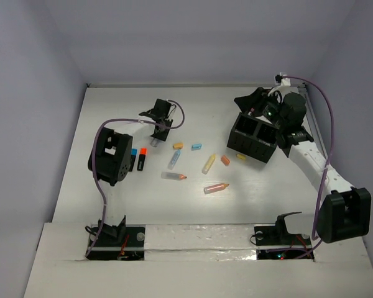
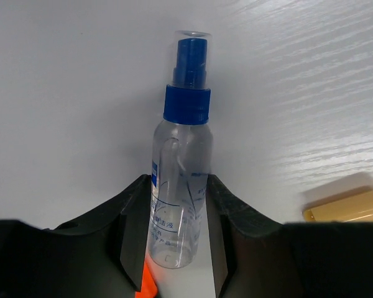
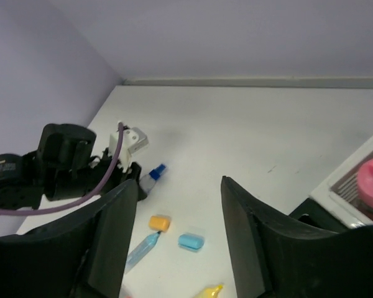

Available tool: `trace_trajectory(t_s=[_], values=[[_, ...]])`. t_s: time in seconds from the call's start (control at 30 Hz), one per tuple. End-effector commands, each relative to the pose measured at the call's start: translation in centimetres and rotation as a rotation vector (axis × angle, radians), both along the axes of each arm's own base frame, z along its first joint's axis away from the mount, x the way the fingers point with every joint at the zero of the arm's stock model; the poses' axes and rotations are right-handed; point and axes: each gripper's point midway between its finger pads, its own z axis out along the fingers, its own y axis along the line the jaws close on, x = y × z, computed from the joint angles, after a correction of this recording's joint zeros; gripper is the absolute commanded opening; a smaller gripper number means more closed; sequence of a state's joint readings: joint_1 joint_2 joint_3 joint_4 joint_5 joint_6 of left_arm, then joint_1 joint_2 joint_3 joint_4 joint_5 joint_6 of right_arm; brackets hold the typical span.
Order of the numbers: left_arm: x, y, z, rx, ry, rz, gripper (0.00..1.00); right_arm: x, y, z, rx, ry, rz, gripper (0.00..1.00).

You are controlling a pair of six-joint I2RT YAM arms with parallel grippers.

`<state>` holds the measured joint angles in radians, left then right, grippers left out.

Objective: Sort the stationery into containers
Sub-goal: Pick up the stationery from the center of the board.

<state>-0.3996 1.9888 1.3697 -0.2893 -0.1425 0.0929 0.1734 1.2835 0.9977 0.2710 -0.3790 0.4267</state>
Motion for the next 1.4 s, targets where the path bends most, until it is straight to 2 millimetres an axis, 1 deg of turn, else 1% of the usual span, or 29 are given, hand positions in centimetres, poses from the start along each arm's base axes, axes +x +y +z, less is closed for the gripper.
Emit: trace_trajectory(t_s=[0.0,0.03,0.07,0.1,0.13,0.17,0.23,0.27,0.3,0.33,0.37,0.4,0.43,0.47,0.5,0.53,0.57,0.6,0.7,0.8,0.83,0.87,0.9,0.93,1.1,1.2,1.23,1.27,1.37], values=[[1.0,0.2,3.0,-0.015,-0.063,0.026,0.15,-0.8,2.7,1.4,0.044,-0.024,0.146,0.63],[1.2,0.0,3.7,-0.026,-0.079,0.027,0.15,-0.7,3.0,1.3,0.053,-0.017,0.161,0.65],[1.3,-0.1,5.5,-0.049,-0.119,0.032,0.14,-0.9,3.6,1.6,0.07,-0.017,0.186,0.69],[1.3,-0.4,6.6,-0.073,-0.138,0.028,0.12,-1.0,4.3,1.1,0.076,-0.001,0.214,0.72],[1.3,-0.6,7.6,-0.096,-0.158,0.026,0.12,-0.9,4.4,1.0,0.083,0.003,0.222,0.75],[1.2,-1.4,10.3,-0.159,-0.209,0.011,0.12,-1.2,5.1,1.3,0.099,0.004,0.245,0.81],[0.6,-2.1,12.5,-0.23,-0.249,-0.006,0.12,-1.7,6.3,0.9,0.115,0.022,0.316,0.87],[0.3,-2.7,15.3,-0.297,-0.31,-0.016,0.12,-2.1,7.0,0.9,0.125,0.026,0.349,0.9],[-0.7,-3.9,15.9,-0.364,-0.299,-0.071,0.12,-2.8,8.1,1.4,0.151,0.022,0.388,0.93],[-1.2,-4.5,16.8,-0.418,-0.307,-0.073,0.13,-3.2,8.9,1.0,0.159,0.035,0.426,0.95],[-1.7,-4.9,19.2,-0.473,-0.359,-0.096,0.13,-3.5,9.7,1.1,0.167,0.038,0.452,0.98],[-2.7,-5.8,19.5,-0.535,-0.341,-0.119,0.13,-4.3,11.1,1.4,0.168,0.036,0.492,0.99],[-3.2,-6.2,20.1,-0.568,-0.345,-0.133,0.13,-4.6,11.8,1.3,0.167,0.041,0.509,0.99],[-3.8,-6.8,21.9,-0.622,-0.376,-0.172,0.13,-4.8,12.6,1.2,0.168,0.046,0.527,1.0],[-4.2,-7.1,22.4,-0.648,-0.384,-0.184,0.13,-5.2,13.3,1.3,0.169,0.046,0.546,1.0],[-4.8,-7.3,22.2,-0.674,-0.371,-0.183,0.14,-5.5,14.0,1.3,0.173,0.049,0.564,1.0],[-5.1,-7.6,23.2,-0.702,-0.39,-0.203,0.14,-6.0,15.1,1.4,0.182,0.054,0.593,1.0],[-5.7,-8.1,23.4,-0.734,-0.376,-0.232,0.14,-6.3,15.6,1.5,0.185,0.053,0.61,1.0],[-6.8,-8.8,23.5,-0.767,-0.353,-0.25,0.15,-6.7,16.8,1.8,0.199,0.049,0.642,1.0],[-7.6,-8.8,23.1,-0.769,-0.328,-0.243,0.15,-6.5,16.9,2.3,0.212,0.039,0.643,1.0],[-8.0,-8.7,22.3,-0.766,-0.313,-0.241,0.15,-6.3,17.0,2.1,0.214,0.042,0.639,1.0],[-8.2,-8.7,22.6,-0.775,-0.324,-0.247,0.15,-6.5,17.3,2.1,0.215,0.044,0.646,1.0],[-8.7,-9.1,22.1,-0.781,-0.309,-0.261,0.15,-6.3,17.5,1.8,0.211,0.056,0.646,1.0],[-8.8,-9.1,22.2,-0.786,-0.312,-0.265,0.15,-6.5,17.9,1.6,0.21,0.063,0.655,1.0],[-10.0,-10.5,23.5,-0.838,-0.316,-0.333,0.16,-5.6,18.4,0.6,0.205,0.088,0.622,0.99],[-10.4,-10.6,23.4,-0.846,-0.307,-0.345,0.16,-5.3,18.8,0.3,0.204,0.097,0.61,0.98],[-10.8,-10.9,23.4,-0.849,-0.302,-0.359,0.16,-5.2,18.8,0.3,0.204,0.095,0.604,0.98],[-10.9,-10.9,23.4,-0.85,-0.302,-0.363,0.16,-5.0,18.8,0.2,0.202,0.104,0.602,0.96],[-10.9,-11.0,24.2,-0.859,-0.333,-0.378,0.16,-5.1,19.4,-0.3,0.199,0.122,0.61,0.93]])
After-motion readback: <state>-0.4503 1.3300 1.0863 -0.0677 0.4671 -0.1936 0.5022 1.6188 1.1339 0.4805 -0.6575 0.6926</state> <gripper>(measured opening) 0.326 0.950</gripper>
